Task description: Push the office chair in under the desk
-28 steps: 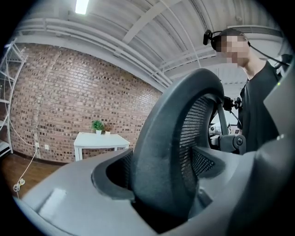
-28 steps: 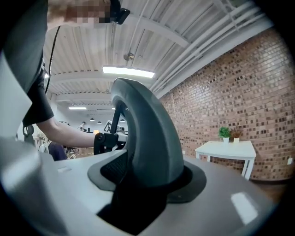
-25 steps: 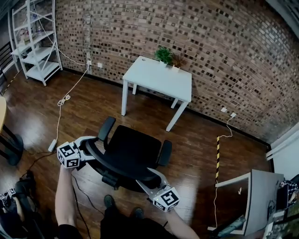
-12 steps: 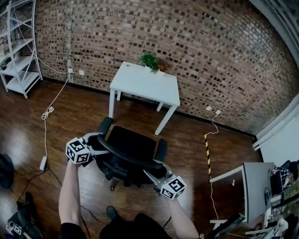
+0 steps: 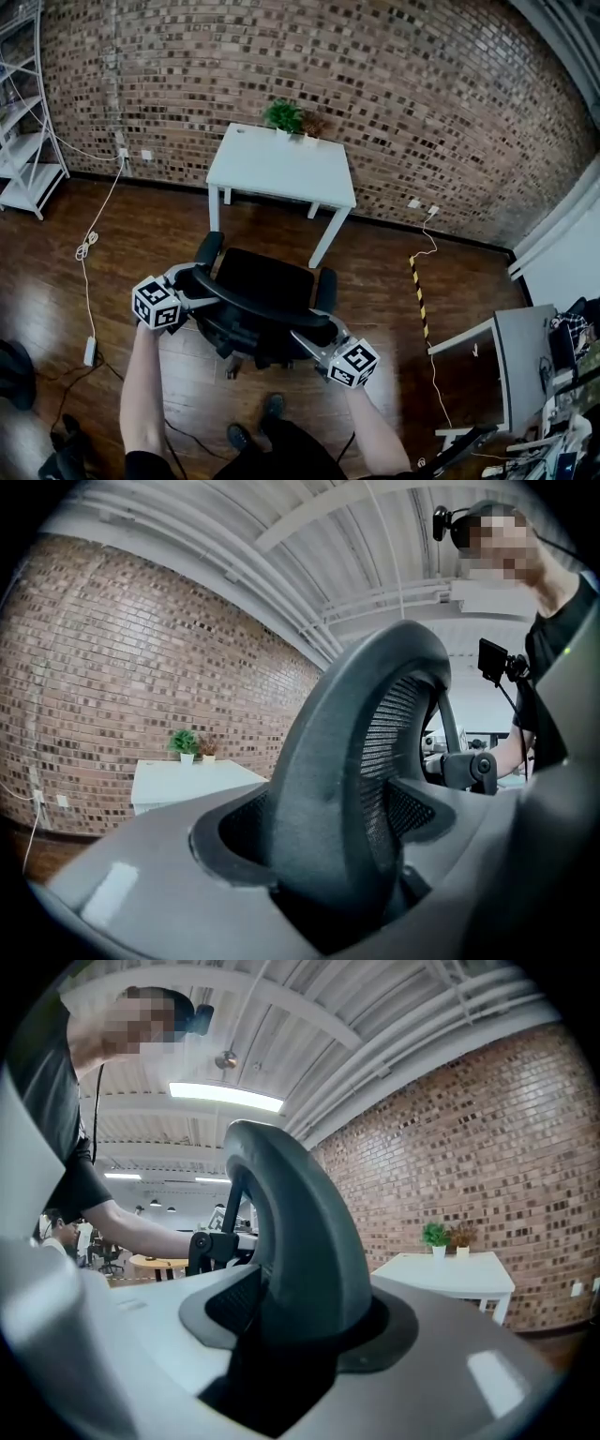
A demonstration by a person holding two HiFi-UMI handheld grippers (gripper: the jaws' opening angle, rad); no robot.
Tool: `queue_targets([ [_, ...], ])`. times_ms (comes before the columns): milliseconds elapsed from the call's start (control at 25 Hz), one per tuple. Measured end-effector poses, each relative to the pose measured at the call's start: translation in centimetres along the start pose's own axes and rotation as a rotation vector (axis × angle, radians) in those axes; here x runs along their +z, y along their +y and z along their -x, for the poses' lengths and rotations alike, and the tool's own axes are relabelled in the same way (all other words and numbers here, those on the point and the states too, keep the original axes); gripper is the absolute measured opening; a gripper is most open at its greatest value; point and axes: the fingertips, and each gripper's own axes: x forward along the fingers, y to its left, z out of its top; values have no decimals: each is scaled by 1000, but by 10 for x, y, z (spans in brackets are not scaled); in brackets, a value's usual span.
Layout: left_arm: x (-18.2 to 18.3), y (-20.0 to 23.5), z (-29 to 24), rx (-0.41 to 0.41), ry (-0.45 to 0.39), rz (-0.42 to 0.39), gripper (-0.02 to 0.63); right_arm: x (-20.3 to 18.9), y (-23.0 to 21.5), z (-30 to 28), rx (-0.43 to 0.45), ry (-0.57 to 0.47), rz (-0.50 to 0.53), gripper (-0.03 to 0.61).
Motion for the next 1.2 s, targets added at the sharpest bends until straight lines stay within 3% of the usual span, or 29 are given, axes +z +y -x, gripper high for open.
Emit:
queue_targets([
  [200, -16, 10, -11, -20, -11, 11, 581, -12, -6, -3, -23, -4, 26, 243],
  [360, -22, 42, -33, -27, 4, 39, 581, -16, -35, -20, -30, 12, 30, 242],
  [640, -43, 102, -96, -34, 8, 37, 581, -39, -116, -39, -27, -7, 44, 241],
  [880, -55, 134, -144, 34, -1, 27, 580, -58, -189, -47, 35, -20, 39, 241],
  [1200, -65, 189, -203, 34, 1, -16, 563, -90, -283, -72, 46, -27, 33, 247],
])
